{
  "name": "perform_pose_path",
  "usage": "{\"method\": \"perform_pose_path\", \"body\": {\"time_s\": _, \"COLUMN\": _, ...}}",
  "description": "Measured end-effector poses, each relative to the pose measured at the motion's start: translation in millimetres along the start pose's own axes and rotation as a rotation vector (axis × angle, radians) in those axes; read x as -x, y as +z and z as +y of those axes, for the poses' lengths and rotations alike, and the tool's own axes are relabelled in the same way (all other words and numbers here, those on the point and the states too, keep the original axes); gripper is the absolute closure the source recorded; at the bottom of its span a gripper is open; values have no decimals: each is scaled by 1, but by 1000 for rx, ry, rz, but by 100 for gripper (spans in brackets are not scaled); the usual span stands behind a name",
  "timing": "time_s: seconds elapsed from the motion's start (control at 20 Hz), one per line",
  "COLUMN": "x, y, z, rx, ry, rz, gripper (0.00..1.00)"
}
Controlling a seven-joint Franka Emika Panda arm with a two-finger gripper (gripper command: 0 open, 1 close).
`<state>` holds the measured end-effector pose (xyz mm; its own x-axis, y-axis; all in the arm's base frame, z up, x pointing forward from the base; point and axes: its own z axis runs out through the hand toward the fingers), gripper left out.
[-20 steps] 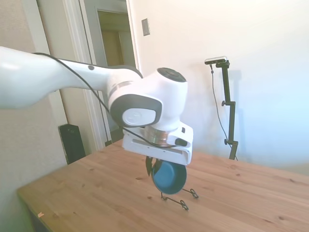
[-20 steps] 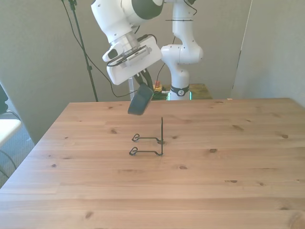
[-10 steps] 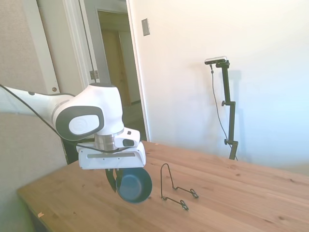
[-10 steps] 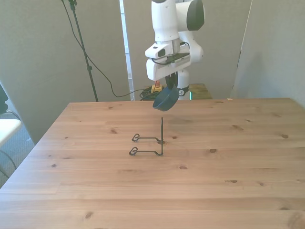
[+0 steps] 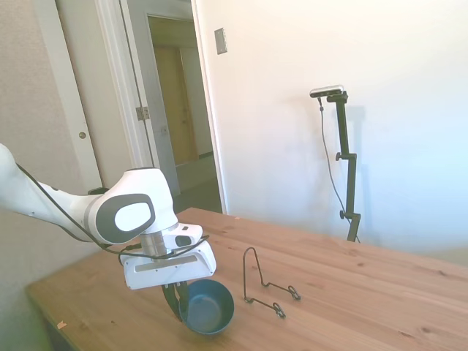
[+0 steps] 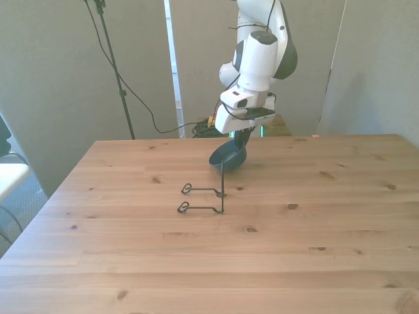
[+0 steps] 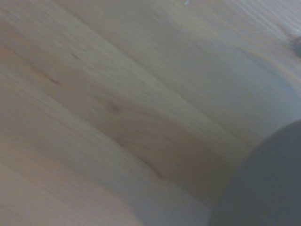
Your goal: Unload the bowl
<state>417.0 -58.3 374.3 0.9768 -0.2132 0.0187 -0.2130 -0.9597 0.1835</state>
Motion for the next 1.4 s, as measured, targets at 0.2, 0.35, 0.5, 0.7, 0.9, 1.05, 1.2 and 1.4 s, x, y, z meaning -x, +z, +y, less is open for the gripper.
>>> {"method": "perform_pose_path", "body": {"time_s": 0.2, "x": -5, "y": 6, "z": -8, "rx": 41, "ry": 5, "rz": -6, "gripper": 100}}
{"method": "perform_pose_path", "body": {"time_s": 0.35, "x": -8, "y": 6, "z": -11, "rx": 53, "ry": 19, "rz": -4, "gripper": 0}}
{"method": "perform_pose_path", "body": {"time_s": 0.5, "x": -10, "y": 6, "z": -13, "rx": 56, "ry": 27, "rz": -4, "gripper": 0}}
{"method": "perform_pose_path", "body": {"time_s": 0.7, "x": -15, "y": 4, "z": -12, "rx": 50, "ry": 63, "rz": 12, "gripper": 0}}
{"method": "perform_pose_path", "body": {"time_s": 0.9, "x": -21, "y": 1, "z": -11, "rx": 44, "ry": 118, "rz": 26, "gripper": 0}}
{"method": "perform_pose_path", "body": {"time_s": 1.05, "x": -28, "y": -2, "z": -6, "rx": 37, "ry": 146, "rz": 36, "gripper": 0}}
{"method": "perform_pose_path", "body": {"time_s": 1.2, "x": -42, "y": -18, "z": 10, "rx": 0, "ry": 209, "rz": 53, "gripper": 0}}
{"method": "perform_pose_path", "body": {"time_s": 1.4, "x": -77, "y": -52, "z": 55, "rx": -69, "ry": 344, "rz": 44, "gripper": 0}}
